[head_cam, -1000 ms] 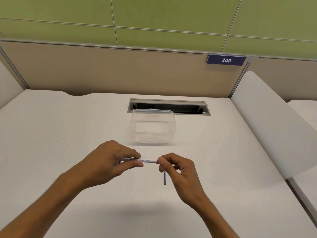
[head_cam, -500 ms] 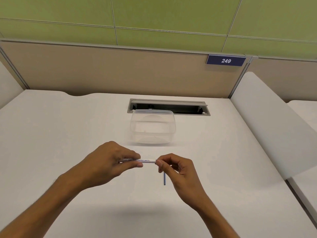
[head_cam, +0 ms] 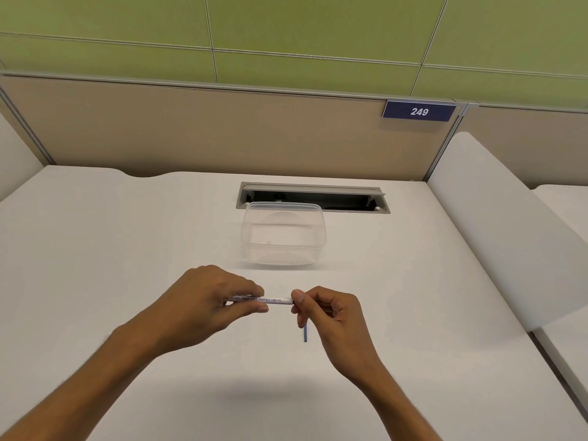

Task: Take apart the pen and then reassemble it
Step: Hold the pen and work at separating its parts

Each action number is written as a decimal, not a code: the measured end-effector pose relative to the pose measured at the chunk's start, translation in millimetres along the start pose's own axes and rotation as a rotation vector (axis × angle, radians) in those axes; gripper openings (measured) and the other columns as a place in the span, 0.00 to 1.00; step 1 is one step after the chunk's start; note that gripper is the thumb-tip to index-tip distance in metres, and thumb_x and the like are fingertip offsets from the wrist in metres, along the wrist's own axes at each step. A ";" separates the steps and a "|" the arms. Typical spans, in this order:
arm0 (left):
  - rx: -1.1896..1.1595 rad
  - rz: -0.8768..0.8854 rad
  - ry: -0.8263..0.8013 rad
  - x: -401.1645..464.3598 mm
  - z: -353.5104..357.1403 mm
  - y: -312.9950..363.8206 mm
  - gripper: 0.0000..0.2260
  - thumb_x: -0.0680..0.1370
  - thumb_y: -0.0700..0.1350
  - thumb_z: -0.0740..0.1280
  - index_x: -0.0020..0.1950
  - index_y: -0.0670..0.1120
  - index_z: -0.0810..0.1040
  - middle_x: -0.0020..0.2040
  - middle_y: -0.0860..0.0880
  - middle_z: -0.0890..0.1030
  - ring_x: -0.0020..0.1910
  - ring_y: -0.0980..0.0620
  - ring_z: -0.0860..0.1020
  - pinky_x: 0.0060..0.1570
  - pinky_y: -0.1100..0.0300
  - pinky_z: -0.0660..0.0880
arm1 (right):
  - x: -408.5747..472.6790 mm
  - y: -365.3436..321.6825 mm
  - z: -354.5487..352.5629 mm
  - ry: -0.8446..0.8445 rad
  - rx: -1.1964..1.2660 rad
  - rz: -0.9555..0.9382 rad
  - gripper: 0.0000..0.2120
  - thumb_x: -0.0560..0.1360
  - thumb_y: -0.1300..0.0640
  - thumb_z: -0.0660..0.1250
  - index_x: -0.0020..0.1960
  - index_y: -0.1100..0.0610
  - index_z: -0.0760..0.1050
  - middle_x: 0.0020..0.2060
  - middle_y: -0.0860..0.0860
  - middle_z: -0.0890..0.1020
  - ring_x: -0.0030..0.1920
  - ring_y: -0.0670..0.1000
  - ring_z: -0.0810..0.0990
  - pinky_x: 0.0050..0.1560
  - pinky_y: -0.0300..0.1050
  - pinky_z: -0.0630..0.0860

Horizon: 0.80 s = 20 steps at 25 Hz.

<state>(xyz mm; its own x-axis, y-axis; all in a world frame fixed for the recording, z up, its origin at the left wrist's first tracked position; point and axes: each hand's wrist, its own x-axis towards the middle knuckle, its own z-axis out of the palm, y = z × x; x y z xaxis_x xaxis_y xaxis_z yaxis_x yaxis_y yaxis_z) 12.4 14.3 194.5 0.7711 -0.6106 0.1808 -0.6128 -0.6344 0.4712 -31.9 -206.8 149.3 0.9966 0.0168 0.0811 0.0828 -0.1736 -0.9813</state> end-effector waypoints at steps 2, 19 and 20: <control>-0.012 -0.012 -0.011 0.3 1.8 0.0 0.15 0.76 0.63 0.59 0.45 0.56 0.80 0.29 0.54 0.75 0.28 0.54 0.69 0.29 0.57 0.67 | 0.4 1.5 -1.1 0.000 0.007 -0.003 0.13 0.75 0.44 0.69 0.34 0.46 0.81 0.30 0.48 0.82 0.36 0.48 0.81 0.44 0.40 0.75; 0.159 0.068 0.058 -1.8 1.5 5.8 0.13 0.77 0.60 0.58 0.46 0.57 0.79 0.34 0.59 0.77 0.30 0.58 0.67 0.26 0.59 0.68 | 2.7 -0.2 1.5 0.007 -0.013 0.027 0.19 0.75 0.38 0.64 0.30 0.47 0.77 0.30 0.57 0.81 0.33 0.52 0.77 0.38 0.38 0.71; 0.170 0.071 0.064 -1.6 1.2 6.0 0.13 0.78 0.60 0.58 0.46 0.57 0.79 0.35 0.59 0.76 0.31 0.58 0.66 0.26 0.61 0.66 | 2.8 -0.2 1.3 -0.006 0.000 0.028 0.18 0.75 0.40 0.64 0.31 0.47 0.78 0.30 0.56 0.81 0.33 0.50 0.76 0.39 0.38 0.71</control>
<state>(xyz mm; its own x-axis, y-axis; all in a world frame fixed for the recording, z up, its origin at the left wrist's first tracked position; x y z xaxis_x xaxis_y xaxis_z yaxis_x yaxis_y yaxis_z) 7.3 10.9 196.0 0.7309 -0.6287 0.2655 -0.6824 -0.6649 0.3037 -29.2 -205.4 149.5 0.9984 0.0181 0.0529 0.0553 -0.1743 -0.9831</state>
